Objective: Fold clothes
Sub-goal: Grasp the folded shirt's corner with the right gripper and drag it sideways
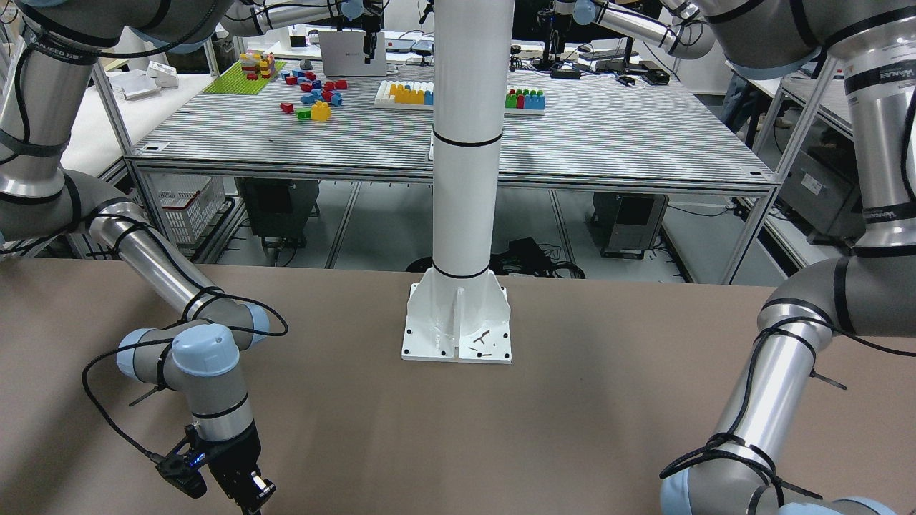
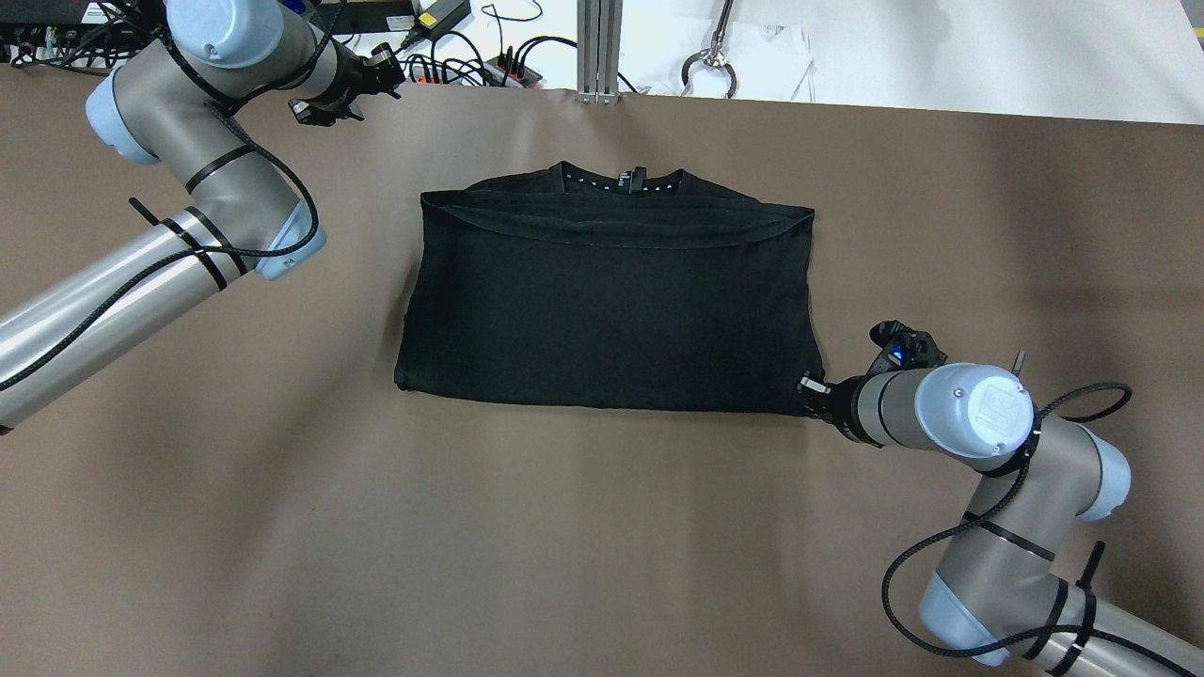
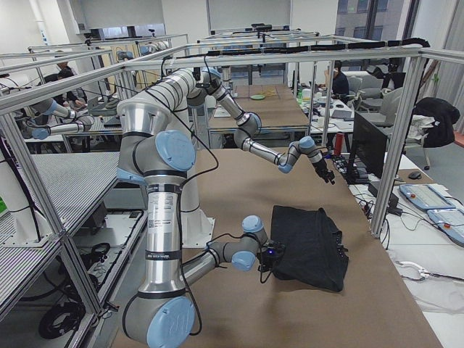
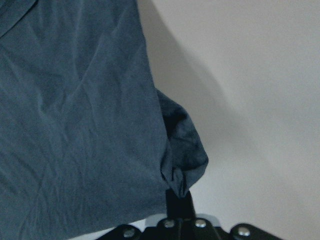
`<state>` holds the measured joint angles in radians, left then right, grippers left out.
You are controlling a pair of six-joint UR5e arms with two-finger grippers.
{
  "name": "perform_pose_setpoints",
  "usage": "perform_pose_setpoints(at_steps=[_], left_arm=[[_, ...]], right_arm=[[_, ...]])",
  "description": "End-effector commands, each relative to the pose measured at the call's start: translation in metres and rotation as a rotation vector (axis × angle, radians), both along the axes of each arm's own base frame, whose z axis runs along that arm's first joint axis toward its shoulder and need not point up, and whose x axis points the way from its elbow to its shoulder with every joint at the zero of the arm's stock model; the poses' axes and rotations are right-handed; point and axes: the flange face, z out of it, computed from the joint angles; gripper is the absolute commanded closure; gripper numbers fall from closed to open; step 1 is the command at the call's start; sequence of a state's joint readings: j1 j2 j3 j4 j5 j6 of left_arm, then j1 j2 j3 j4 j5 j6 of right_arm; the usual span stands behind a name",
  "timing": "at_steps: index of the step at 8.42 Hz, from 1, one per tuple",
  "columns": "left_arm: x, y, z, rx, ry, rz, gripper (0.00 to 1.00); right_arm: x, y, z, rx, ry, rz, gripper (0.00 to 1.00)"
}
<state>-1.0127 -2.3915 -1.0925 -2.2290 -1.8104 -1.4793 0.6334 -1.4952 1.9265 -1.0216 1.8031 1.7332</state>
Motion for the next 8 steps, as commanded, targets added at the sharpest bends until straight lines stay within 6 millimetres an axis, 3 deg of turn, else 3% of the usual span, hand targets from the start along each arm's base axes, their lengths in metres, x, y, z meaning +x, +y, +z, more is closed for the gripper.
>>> perform_pose_setpoints(at_steps=[1,3,4,5,6,8], left_arm=[[0.008,0.004,-0.003,0.003,0.004,0.009,0.38],[0.010,0.005,-0.002,0.002,0.005,0.012,0.38],[0.014,0.007,-0.003,0.003,0.007,0.017,0.38],[0.015,0.008,-0.004,0.001,0.008,0.017,0.38],[0.015,0.008,-0.006,0.000,0.013,0.016,0.38],[0.016,0.009,-0.017,0.007,0.030,0.018,0.37]], right_arm=[[0.027,0.071,-0.047,-0.174,-0.185,-0.237,1.00],[0.026,0.141,-0.113,-0.347,-0.331,-0.494,1.00],[0.008,0.170,-0.140,-0.387,-0.371,-0.589,0.50],[-0.020,0.198,-0.147,-0.388,-0.371,-0.657,0.09],[-0.041,0.203,-0.148,-0.373,-0.366,-0.641,0.05],[-0.042,0.191,-0.146,-0.343,-0.367,-0.565,0.05]])
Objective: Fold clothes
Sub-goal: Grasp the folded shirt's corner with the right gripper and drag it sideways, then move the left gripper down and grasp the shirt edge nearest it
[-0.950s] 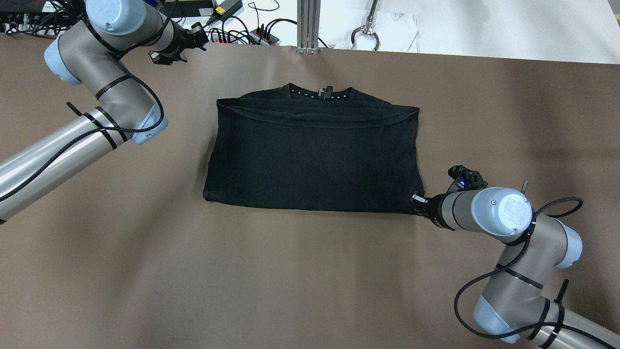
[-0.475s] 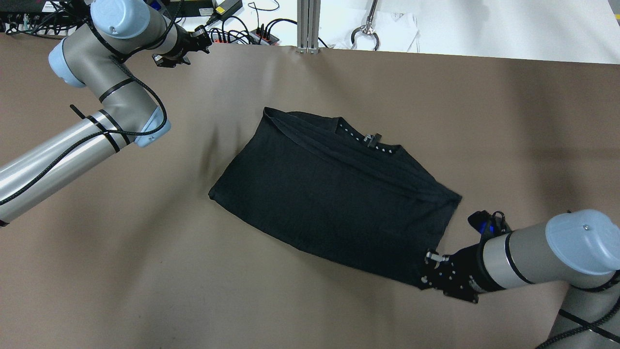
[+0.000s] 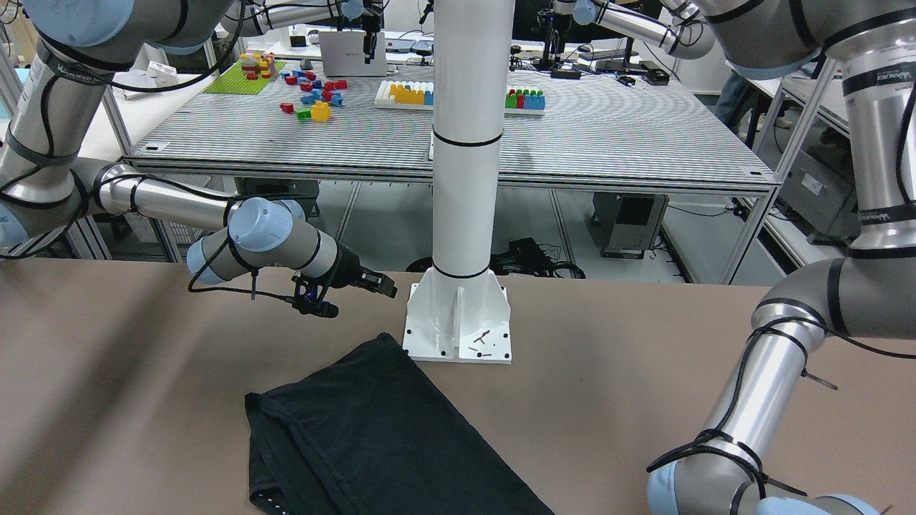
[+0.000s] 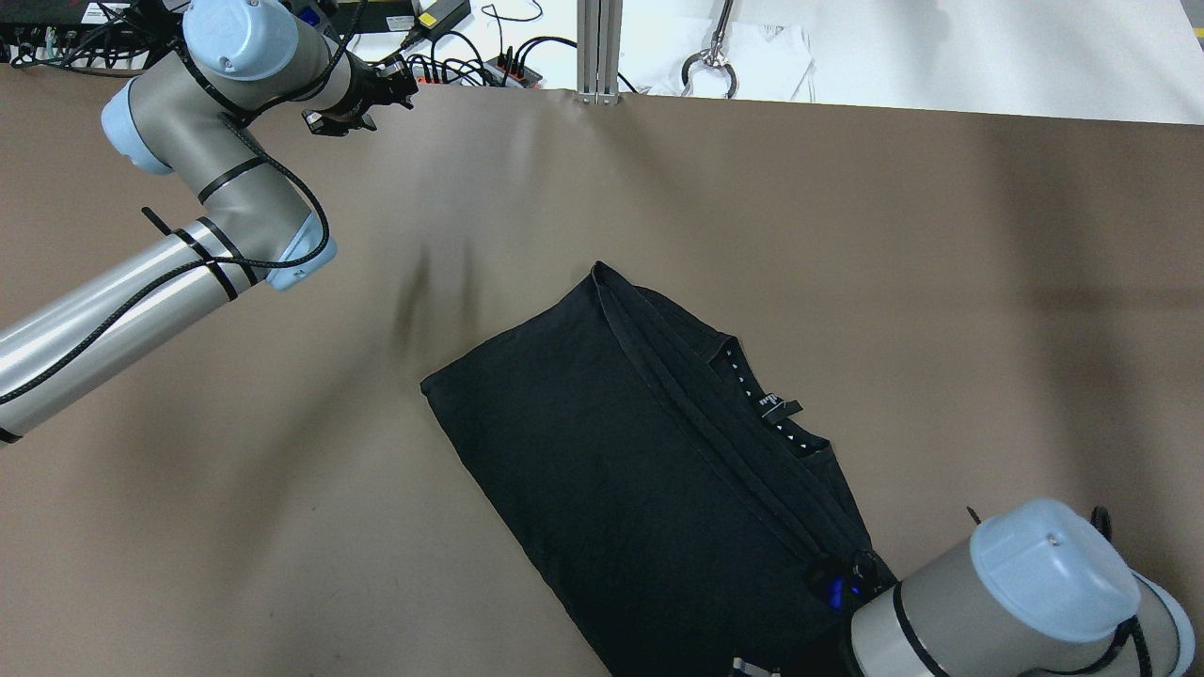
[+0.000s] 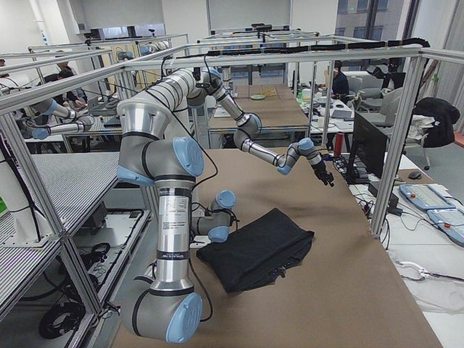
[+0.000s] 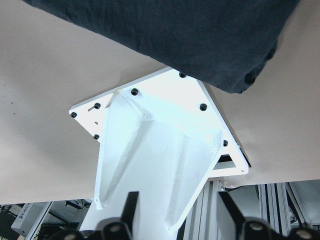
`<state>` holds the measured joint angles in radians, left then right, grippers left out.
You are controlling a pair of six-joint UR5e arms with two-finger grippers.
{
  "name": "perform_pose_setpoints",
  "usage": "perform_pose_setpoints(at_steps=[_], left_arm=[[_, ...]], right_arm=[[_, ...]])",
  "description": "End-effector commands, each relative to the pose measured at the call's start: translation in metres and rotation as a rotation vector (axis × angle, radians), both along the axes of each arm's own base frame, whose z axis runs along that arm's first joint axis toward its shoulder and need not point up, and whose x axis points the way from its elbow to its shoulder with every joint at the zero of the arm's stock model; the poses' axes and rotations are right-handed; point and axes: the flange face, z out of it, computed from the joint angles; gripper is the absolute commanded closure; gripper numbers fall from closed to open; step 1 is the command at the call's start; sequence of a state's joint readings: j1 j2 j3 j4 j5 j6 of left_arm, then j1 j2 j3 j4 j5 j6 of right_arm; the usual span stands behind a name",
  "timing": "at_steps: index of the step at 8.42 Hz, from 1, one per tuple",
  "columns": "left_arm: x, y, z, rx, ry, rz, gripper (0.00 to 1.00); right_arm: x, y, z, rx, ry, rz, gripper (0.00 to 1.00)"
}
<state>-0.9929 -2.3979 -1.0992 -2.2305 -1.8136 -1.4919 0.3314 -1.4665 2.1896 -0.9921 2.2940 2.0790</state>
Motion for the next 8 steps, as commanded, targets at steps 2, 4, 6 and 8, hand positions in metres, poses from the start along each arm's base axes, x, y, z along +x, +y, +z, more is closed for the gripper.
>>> perform_pose_setpoints(at_steps=[2,4,6,8], left_arm=[[0.020,0.040,-0.019,0.008,0.069,0.025,0.37],[0.050,0.118,-0.002,0.008,0.119,0.098,0.37],[0.068,0.200,0.007,-0.007,0.180,0.163,0.32],[0.095,0.261,0.029,-0.032,0.177,0.193,0.28]], right_arm=[[-0.002,-0.025,-0.001,0.027,0.007,0.146,0.05],[0.002,-0.059,0.006,0.073,0.032,0.330,0.05],[-0.001,-0.097,0.035,0.215,0.093,0.443,0.05],[0.008,-0.116,0.041,0.271,0.102,0.466,0.05]])
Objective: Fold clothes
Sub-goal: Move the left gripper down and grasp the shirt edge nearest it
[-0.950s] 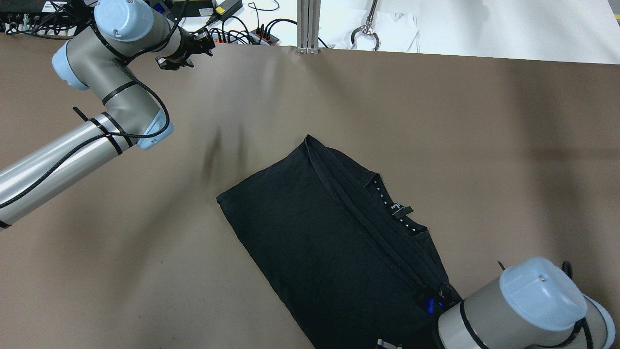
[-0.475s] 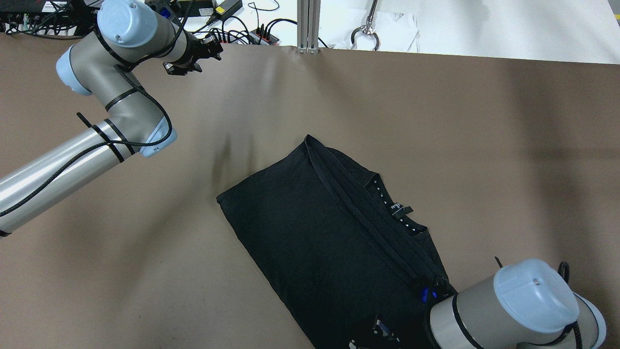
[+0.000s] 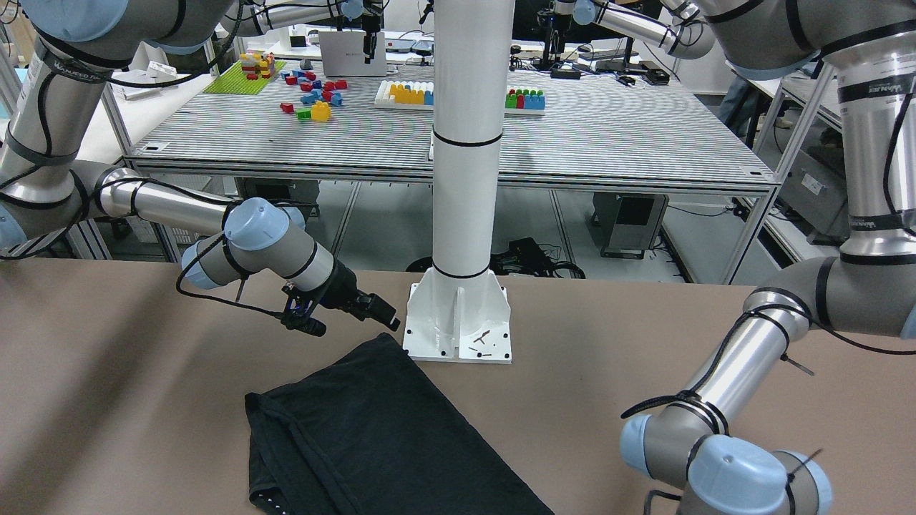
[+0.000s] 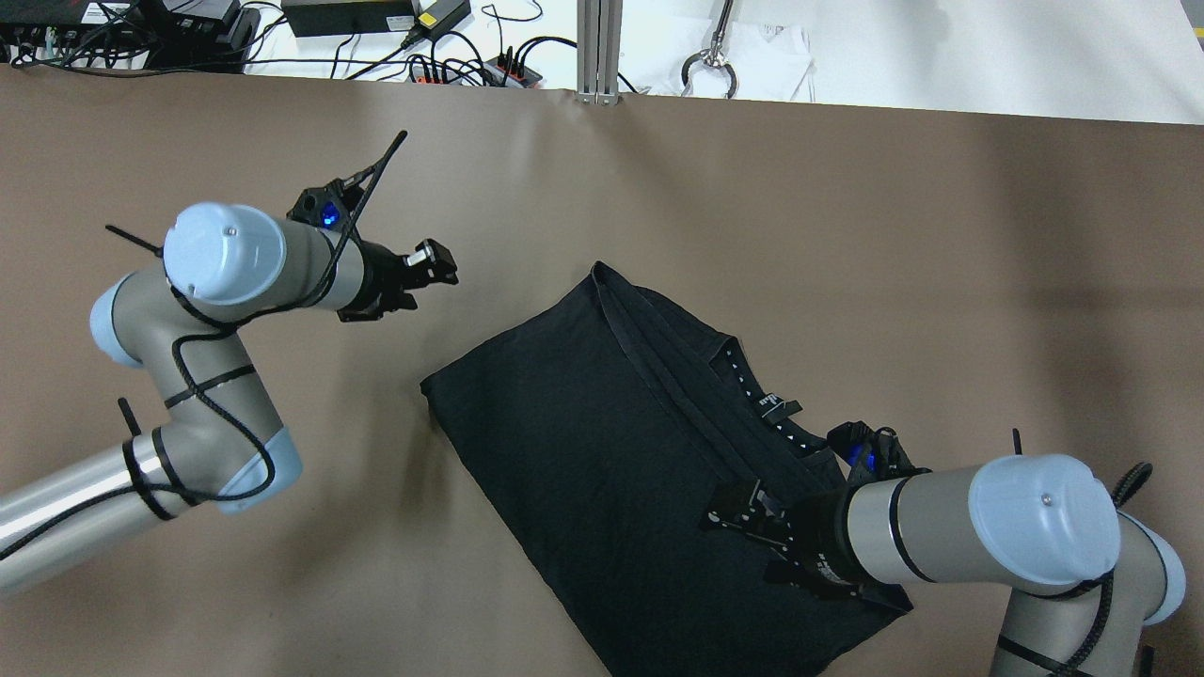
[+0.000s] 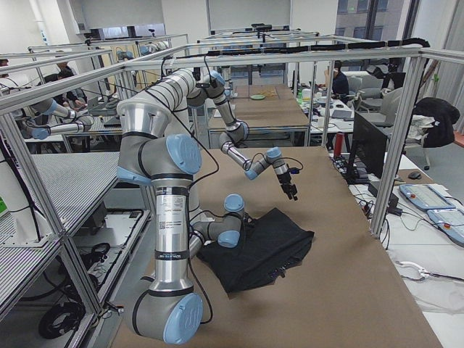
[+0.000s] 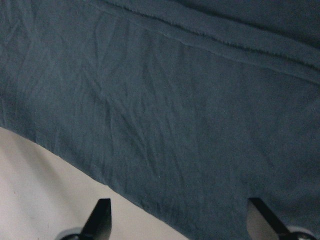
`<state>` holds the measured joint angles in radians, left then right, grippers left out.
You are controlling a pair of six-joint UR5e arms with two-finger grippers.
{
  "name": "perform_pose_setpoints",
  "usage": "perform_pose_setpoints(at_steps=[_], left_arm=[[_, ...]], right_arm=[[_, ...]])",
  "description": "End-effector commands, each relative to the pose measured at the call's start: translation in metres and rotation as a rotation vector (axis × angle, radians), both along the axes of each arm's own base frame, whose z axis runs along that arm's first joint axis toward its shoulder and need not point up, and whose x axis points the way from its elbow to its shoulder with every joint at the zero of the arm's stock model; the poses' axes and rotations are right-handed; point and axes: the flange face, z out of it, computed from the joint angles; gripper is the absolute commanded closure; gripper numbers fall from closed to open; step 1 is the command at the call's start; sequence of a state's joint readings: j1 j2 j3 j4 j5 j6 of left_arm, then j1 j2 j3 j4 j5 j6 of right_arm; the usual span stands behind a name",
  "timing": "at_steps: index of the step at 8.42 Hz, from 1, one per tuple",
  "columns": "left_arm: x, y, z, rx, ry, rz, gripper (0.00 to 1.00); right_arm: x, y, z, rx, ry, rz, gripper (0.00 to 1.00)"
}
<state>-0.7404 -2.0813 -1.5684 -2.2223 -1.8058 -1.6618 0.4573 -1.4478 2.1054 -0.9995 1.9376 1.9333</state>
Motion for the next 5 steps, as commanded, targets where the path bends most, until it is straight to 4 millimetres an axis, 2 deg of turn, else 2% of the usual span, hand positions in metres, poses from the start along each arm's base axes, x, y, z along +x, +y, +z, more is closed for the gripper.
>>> perform_pose_setpoints(at_steps=[1,2,3,5], left_arm=[[0.046,0.078,0.022,-0.005,-0.015,0.039,0.28],[0.056,0.089,0.027,-0.002,-0.026,0.044,0.28],[0.055,0.094,0.041,-0.014,-0.042,0.050,0.28],[0.056,0.094,0.046,-0.026,-0.047,0.046,0.29]], right_arm=[[0.009,-0.022,0.008,0.057,0.027,0.044,0.05],[0.009,-0.023,0.007,0.058,0.024,0.044,0.05],[0.009,-0.022,0.007,0.058,0.024,0.043,0.05],[0.009,-0.022,0.006,0.058,0.023,0.043,0.05]])
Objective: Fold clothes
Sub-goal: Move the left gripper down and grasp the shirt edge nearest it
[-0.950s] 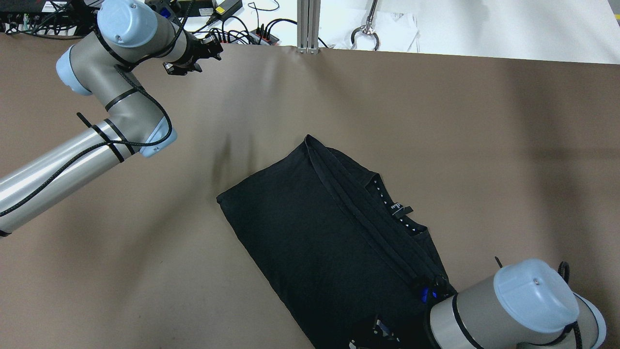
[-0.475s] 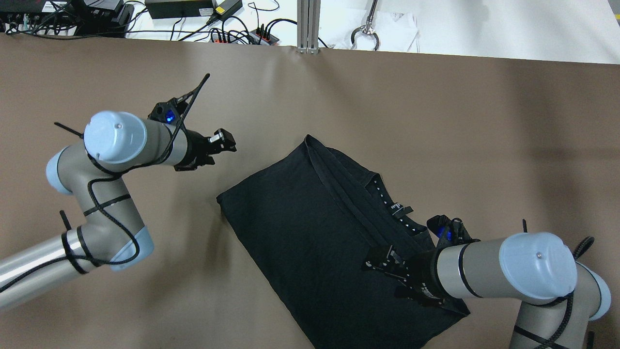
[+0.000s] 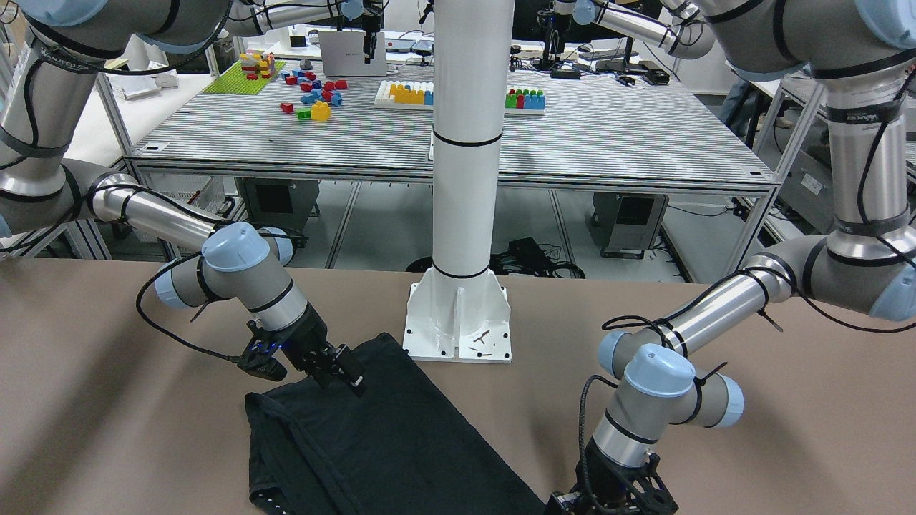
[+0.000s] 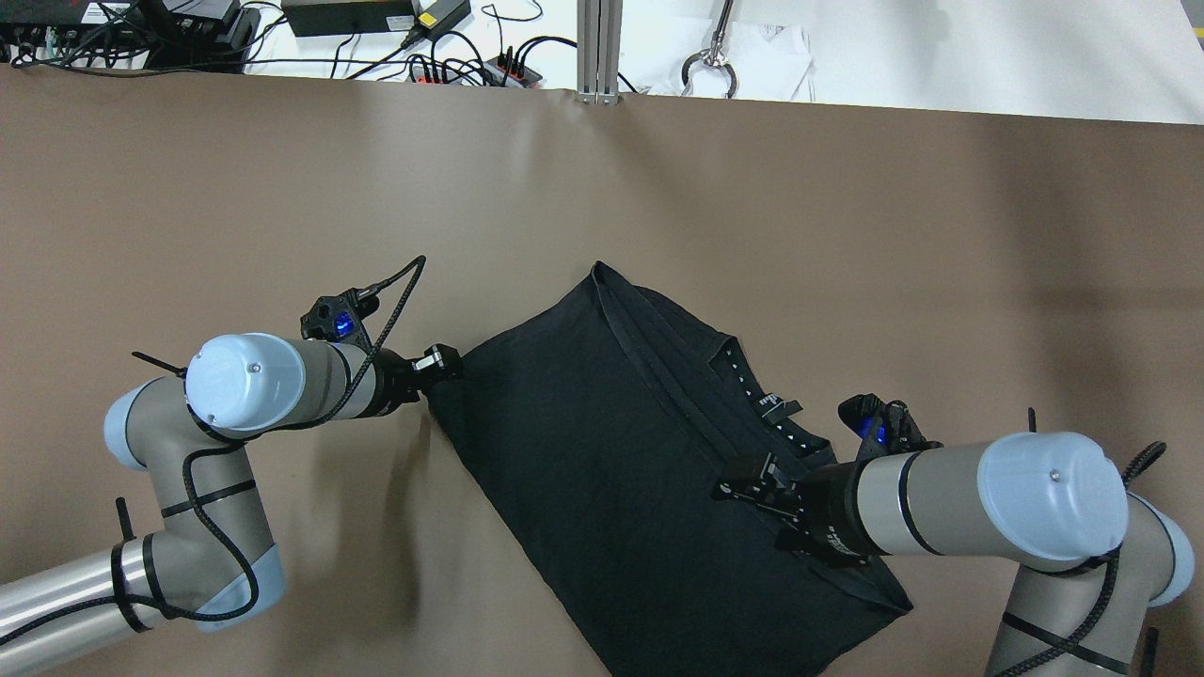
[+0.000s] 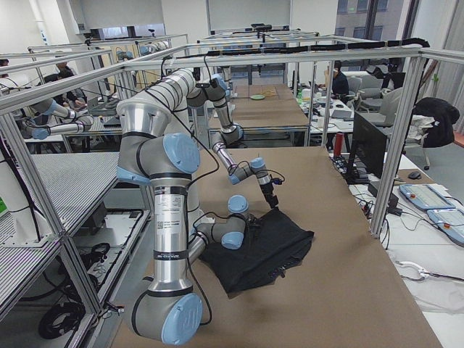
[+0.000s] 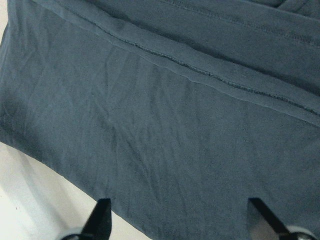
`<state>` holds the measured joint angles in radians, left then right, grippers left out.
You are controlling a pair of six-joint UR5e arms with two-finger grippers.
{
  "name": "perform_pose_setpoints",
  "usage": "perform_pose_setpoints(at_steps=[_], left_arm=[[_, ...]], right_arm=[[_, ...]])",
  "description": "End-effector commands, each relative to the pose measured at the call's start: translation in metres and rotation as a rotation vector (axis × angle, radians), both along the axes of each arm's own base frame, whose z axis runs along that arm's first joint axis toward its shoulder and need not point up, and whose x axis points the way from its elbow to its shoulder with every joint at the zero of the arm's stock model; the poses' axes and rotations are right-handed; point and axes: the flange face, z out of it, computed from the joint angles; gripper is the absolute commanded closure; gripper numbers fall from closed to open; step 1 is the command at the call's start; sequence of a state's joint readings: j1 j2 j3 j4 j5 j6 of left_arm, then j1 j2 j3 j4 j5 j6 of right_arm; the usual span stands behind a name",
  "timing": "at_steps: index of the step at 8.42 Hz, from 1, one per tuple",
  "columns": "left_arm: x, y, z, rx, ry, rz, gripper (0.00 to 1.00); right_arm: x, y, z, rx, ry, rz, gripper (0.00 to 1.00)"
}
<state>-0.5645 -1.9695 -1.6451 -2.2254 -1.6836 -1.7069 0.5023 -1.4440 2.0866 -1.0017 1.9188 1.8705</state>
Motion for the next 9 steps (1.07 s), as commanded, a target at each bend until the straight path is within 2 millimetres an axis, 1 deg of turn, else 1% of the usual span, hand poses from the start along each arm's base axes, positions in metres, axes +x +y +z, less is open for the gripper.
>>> perform_pose_setpoints(at_steps=[1,2,3,4,5,7,8,9], left_arm=[[0.003,0.004,0.009,-0.012,-0.012,0.000,0.32],[0.006,0.005,0.004,-0.009,-0.004,0.005,0.46],[0.007,0.004,0.009,-0.013,-0.013,0.006,0.67],[0.006,0.005,0.015,-0.017,-0.019,0.006,0.89],[0.006,0.005,0.018,-0.018,-0.024,0.005,1.00],[-0.005,0.012,0.045,-0.025,-0.056,0.026,1.00],[-0.003,0.011,0.044,-0.004,-0.066,0.038,1.00],[-0.005,0.003,0.034,0.034,-0.069,0.043,1.00]], right_arm=[[0.001,-0.001,-0.001,0.002,-0.001,0.003,0.05],[0.002,-0.001,-0.001,0.002,-0.001,0.005,0.05],[0.002,-0.002,-0.001,0.002,-0.001,0.006,0.05],[0.007,-0.006,-0.006,0.006,-0.010,0.021,0.05],[0.011,-0.016,-0.023,0.019,-0.042,0.031,0.05],[0.009,-0.018,-0.020,0.016,-0.035,0.034,0.05],[0.009,-0.018,-0.020,0.015,-0.035,0.036,0.05],[0.010,-0.019,-0.019,0.016,-0.032,0.046,0.05]])
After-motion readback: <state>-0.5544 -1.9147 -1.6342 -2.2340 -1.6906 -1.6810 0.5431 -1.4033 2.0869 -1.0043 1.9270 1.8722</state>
